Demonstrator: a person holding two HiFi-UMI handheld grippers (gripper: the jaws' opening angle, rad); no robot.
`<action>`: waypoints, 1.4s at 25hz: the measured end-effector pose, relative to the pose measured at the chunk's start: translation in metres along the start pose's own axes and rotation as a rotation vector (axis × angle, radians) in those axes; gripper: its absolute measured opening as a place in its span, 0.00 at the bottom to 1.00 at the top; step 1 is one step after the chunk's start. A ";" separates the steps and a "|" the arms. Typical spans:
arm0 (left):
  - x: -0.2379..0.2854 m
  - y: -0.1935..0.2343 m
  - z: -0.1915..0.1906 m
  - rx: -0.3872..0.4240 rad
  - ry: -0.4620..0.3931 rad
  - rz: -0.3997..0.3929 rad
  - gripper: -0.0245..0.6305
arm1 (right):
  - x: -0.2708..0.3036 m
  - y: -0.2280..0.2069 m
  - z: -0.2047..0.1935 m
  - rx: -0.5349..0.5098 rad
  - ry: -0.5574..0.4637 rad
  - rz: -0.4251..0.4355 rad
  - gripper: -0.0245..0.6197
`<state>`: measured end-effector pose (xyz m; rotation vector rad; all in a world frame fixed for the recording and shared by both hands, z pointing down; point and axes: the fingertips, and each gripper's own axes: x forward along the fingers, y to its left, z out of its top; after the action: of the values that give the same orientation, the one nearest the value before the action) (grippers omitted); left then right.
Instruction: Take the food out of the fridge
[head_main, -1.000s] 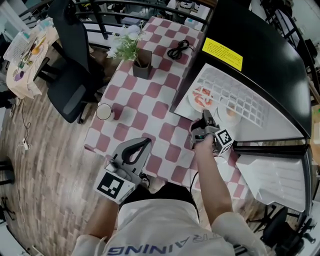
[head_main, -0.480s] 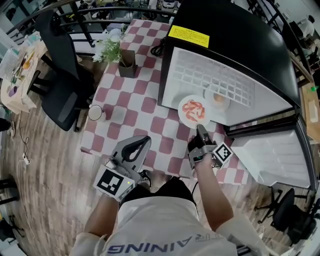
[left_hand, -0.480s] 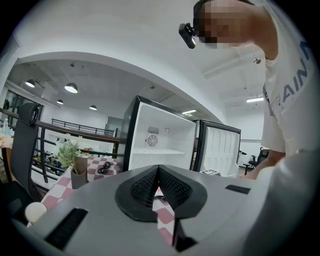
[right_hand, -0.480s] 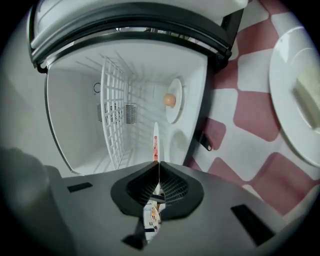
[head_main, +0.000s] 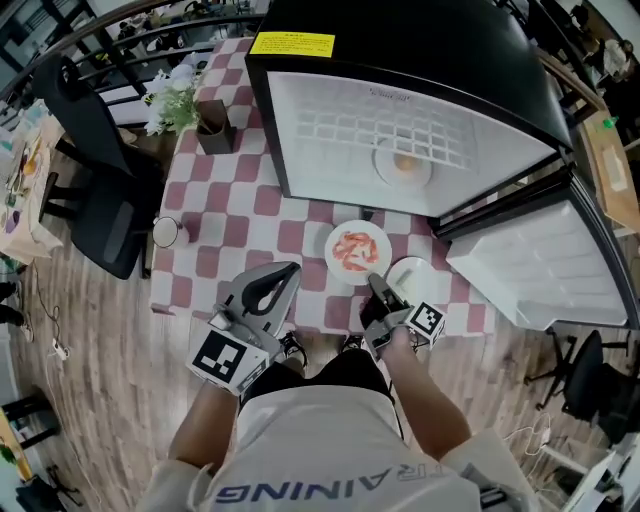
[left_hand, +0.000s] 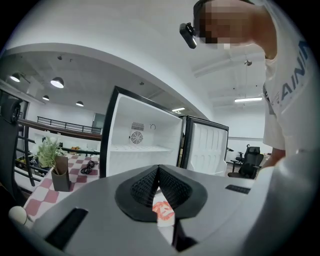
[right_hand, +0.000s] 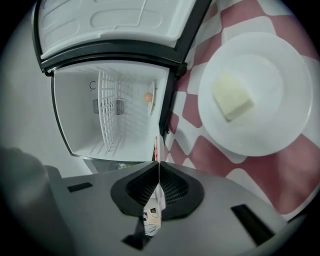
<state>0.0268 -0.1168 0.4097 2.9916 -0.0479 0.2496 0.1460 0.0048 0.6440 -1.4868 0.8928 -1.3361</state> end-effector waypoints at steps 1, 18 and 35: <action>0.001 -0.003 -0.001 0.002 0.004 -0.008 0.05 | -0.003 -0.009 -0.003 0.008 0.000 -0.009 0.08; 0.014 -0.014 -0.002 0.011 0.015 -0.048 0.05 | -0.007 -0.064 -0.017 0.019 0.028 -0.185 0.08; 0.016 -0.007 0.006 0.007 -0.005 -0.041 0.05 | -0.023 -0.032 -0.011 -0.554 0.156 -0.412 0.07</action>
<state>0.0439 -0.1115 0.4055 2.9965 0.0135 0.2381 0.1299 0.0350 0.6661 -2.0995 1.1633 -1.5957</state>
